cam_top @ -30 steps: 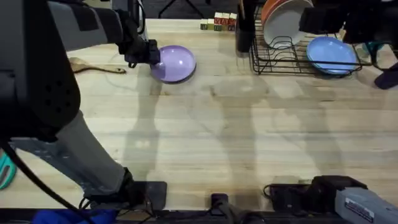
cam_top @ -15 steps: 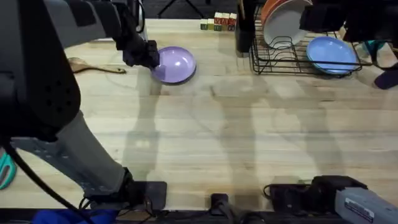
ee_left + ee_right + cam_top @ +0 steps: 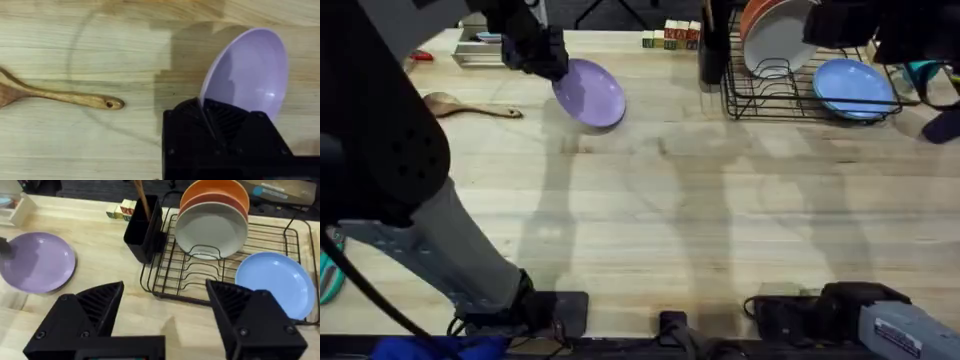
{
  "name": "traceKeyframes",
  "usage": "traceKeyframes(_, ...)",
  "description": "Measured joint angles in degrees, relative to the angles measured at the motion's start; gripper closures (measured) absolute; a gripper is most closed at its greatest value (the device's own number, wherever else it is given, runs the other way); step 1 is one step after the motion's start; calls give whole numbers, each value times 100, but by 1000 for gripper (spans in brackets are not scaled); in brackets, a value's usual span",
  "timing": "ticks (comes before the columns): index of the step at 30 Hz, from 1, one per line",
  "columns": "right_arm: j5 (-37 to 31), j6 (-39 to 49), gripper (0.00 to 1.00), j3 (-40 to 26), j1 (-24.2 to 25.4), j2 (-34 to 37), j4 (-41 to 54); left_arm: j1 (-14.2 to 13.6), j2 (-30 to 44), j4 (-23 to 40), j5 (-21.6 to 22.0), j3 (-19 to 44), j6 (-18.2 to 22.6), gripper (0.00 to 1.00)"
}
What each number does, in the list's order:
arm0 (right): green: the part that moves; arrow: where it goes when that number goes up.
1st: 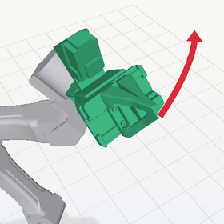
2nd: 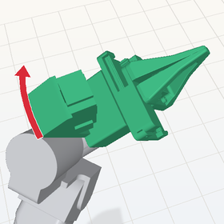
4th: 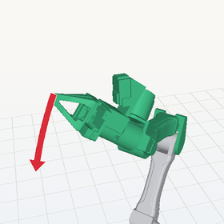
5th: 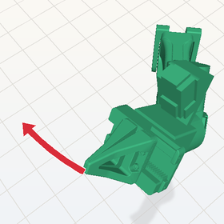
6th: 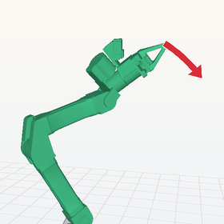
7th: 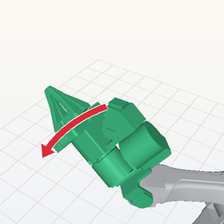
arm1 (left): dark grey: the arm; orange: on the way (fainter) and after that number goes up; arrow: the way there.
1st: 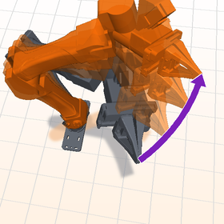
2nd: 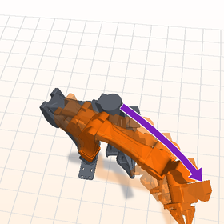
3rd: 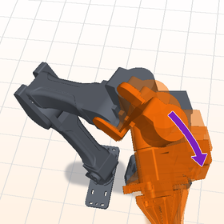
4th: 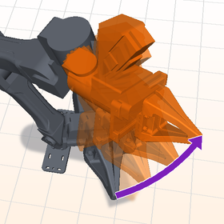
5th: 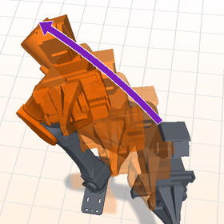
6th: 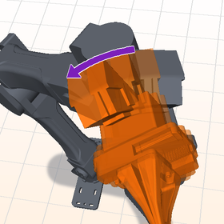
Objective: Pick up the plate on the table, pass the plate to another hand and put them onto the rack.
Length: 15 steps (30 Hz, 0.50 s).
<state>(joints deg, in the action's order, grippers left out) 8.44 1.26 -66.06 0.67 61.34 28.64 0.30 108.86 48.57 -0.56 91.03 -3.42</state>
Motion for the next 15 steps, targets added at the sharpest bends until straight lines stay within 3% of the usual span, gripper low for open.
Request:
traceKeyframes(9, 18, -393, 6, 0, 0, 0, -541, 0, -1, 517, -4, 648, 0, 961)
traceKeyframes(15, 19, -857, 6, 0, 0, 3, -594, -2, -173, 569, -13, 690, 0, 960)
